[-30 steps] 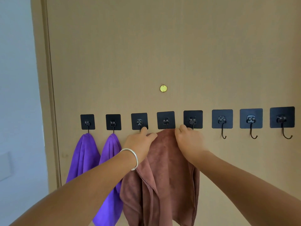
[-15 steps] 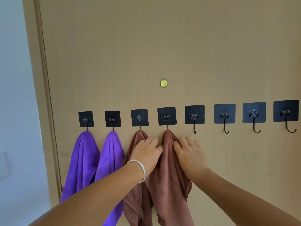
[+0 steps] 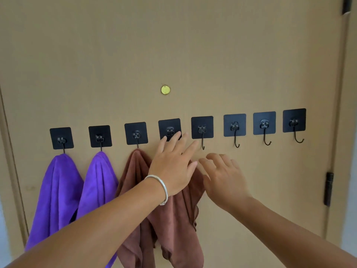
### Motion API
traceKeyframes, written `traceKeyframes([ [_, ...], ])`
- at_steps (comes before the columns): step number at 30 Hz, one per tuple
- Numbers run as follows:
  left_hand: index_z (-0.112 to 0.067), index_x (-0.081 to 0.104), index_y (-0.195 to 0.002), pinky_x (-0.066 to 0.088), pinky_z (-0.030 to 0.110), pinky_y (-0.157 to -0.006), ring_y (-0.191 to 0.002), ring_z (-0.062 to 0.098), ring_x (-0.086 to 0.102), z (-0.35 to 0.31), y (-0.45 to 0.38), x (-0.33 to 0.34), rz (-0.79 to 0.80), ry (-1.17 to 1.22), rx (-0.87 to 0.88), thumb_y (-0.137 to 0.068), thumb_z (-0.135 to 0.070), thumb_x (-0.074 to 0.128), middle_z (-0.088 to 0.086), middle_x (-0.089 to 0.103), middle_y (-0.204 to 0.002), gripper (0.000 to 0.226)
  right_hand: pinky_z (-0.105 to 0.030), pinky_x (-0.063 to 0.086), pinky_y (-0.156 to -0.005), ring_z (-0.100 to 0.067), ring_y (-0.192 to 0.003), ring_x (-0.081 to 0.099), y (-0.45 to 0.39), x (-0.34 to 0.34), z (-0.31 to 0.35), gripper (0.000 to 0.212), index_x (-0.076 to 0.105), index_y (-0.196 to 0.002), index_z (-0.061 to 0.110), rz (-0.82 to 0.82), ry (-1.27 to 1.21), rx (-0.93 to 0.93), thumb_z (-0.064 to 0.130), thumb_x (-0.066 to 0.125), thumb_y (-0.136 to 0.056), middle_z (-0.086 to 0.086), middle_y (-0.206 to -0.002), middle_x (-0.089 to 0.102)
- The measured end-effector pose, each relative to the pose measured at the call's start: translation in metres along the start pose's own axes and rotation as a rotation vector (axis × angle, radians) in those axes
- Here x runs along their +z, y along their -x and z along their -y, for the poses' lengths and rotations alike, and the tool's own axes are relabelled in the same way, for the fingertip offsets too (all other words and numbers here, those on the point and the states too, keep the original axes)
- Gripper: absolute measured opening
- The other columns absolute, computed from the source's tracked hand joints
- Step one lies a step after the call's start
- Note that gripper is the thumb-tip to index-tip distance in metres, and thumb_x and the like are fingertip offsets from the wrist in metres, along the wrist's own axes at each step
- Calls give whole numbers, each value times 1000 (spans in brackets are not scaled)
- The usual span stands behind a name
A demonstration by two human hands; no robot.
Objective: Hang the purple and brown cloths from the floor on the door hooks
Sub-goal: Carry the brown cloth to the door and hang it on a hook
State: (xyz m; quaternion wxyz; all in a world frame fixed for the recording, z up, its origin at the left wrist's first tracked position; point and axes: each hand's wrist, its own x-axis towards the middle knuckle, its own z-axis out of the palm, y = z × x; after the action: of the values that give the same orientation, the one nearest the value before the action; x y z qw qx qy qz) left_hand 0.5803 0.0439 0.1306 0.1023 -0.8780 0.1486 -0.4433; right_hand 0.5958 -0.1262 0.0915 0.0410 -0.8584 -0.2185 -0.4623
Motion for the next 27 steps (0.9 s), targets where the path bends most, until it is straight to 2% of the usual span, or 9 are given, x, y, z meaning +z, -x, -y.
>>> traceKeyframes([
  [5, -28, 9, -152, 7, 48, -118, -147, 22, 1, -52, -30, 13, -1, 117, 55, -98, -49, 23, 4, 13, -159, 60, -39, 44, -92, -26, -116, 53, 17, -27, -44, 42, 60, -122, 19, 39, 78, 151, 25, 66, -82, -6, -125, 58],
  [11, -26, 13, -151, 6, 45, -118, -146, 22, 5, -108, -57, 27, -41, 261, 225, -97, -50, 25, 3, 16, -158, 61, -41, 42, -97, -26, -116, 53, 55, -64, -94, 43, 59, -122, 19, 24, 270, 318, 29, 66, -81, -5, -125, 58],
  [15, -25, 15, -151, 8, 44, -118, -146, 22, 6, -145, -76, 23, -70, 377, 356, -97, -49, 29, 4, 18, -157, 61, -39, 33, -105, -24, -122, 48, 78, -95, -114, 42, 55, -126, 21, 45, 388, 469, 31, 58, -86, -3, -131, 54],
  [21, -23, 17, -151, 8, 44, -118, -145, 23, 9, -212, -83, -4, -153, 605, 596, -96, -47, 28, 6, 21, -157, 61, -43, 39, -103, -26, -119, 52, 121, -156, -111, 41, 60, -122, 20, 50, 624, 674, 32, 63, -84, -6, -127, 58],
  [27, -24, 14, -152, 12, 45, -117, -145, 24, 12, -293, -49, -54, -187, 864, 815, -98, -45, 28, 6, 21, -157, 60, -42, 32, -109, -24, -125, 47, 186, -234, -71, 44, 54, -129, 23, 151, 859, 906, 38, 58, -88, -3, -133, 54],
])
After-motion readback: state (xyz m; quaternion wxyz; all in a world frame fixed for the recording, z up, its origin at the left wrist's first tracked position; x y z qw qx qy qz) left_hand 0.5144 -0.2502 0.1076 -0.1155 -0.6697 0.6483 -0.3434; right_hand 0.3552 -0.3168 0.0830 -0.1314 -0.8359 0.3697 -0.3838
